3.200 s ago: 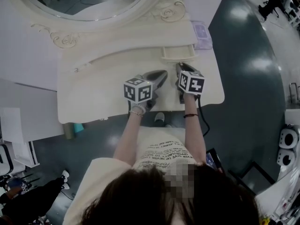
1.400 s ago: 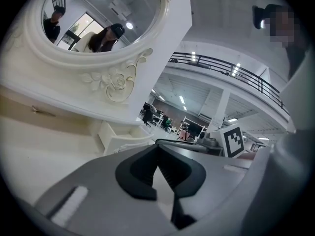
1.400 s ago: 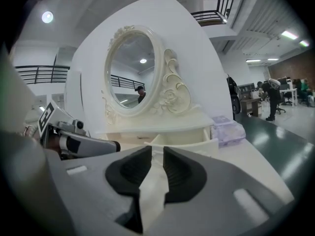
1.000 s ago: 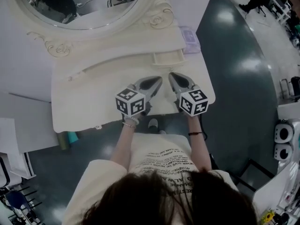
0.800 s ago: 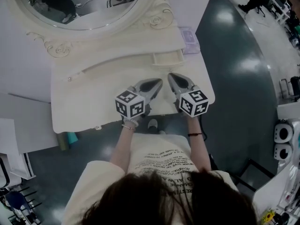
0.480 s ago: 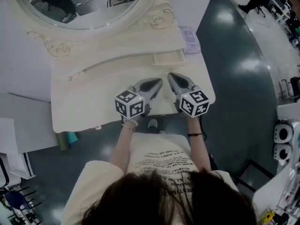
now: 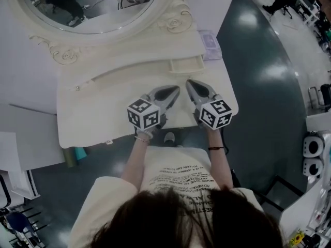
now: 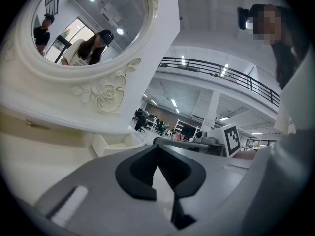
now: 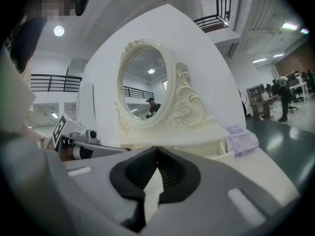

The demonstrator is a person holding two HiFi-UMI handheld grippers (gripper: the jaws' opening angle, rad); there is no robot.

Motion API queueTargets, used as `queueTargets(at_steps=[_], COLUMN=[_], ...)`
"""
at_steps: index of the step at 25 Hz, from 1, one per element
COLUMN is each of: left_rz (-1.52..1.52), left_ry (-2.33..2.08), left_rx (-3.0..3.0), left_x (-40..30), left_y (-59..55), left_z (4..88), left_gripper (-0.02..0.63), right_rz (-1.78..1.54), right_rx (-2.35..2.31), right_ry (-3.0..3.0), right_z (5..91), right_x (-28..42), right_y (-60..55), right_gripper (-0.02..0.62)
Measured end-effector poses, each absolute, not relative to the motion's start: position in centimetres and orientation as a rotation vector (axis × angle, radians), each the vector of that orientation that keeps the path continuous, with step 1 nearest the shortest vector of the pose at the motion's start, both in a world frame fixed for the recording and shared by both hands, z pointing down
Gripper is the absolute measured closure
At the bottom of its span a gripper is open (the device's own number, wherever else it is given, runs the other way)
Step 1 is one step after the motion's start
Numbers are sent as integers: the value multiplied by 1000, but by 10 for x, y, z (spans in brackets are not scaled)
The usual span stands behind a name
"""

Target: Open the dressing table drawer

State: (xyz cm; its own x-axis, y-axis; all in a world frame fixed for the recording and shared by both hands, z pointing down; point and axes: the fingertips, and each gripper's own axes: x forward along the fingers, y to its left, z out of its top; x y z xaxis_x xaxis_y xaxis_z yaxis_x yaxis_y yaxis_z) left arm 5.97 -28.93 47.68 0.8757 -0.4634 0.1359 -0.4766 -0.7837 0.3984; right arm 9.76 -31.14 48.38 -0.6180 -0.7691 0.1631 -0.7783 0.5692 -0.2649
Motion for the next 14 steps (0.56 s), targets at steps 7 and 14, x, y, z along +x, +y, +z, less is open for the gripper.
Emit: queueTargets(at_steps=[7,14], left_rz=[58,64], left_ry=[-685,-671], left_rx=[2629,2631], left_x=[59,59], left_y=[-293,-297], left_z=[478,479], left_gripper=[607,607], right_rz=[481,482], right_rx=[1360,1362], right_ry=[-2776,-2790], right_z=[481,481], right_x=[97,95], right_y=[-315,-317], right_gripper=[592,592])
